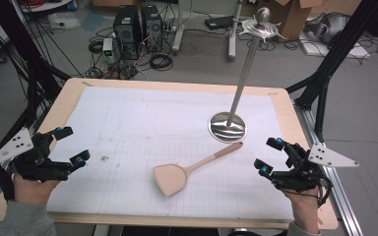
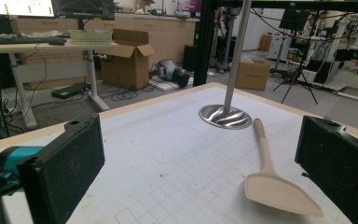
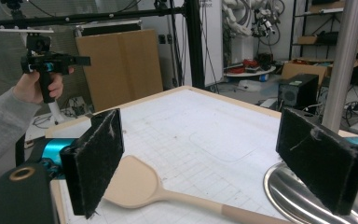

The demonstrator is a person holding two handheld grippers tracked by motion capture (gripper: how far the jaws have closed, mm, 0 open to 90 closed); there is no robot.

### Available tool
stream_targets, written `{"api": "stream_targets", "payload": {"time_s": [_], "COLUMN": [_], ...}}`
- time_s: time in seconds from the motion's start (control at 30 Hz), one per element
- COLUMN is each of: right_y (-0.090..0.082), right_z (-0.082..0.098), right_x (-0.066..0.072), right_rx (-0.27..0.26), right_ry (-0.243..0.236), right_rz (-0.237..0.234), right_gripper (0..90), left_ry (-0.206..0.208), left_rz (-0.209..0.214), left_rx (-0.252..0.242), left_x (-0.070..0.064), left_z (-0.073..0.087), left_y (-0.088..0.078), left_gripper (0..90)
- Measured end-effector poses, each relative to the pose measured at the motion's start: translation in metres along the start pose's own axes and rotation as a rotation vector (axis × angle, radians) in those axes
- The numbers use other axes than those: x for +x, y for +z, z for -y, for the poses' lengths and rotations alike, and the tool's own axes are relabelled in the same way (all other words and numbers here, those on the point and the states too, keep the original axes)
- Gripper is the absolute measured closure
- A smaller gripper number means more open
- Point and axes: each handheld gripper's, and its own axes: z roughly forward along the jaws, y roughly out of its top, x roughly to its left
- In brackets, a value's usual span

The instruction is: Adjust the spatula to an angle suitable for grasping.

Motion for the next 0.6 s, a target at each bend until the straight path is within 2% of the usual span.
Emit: {"api": "stream_targets", "payload": {"time_s": [0.4, 0.6], "right_y": [-0.0024, 0.0001], "right_z": [0.0003, 0.0013], "right_x": [-0.0005, 0.0021], "right_rx": [-0.005, 0.004], "right_ry": [-0.002, 0.021], "right_rz": [0.010, 0.017], "right_gripper": [14.1, 14.2], "left_ry": [-0.001, 0.000], "left_rz": [-0.004, -0.006], "left_rx": [0.014, -0.001], "left_x": [-0.0011, -0.0030], "left_z": [0.0011, -0.0021], "left_y": [0.0036, -0.0011], "left_gripper": [1.7, 1.7]}}
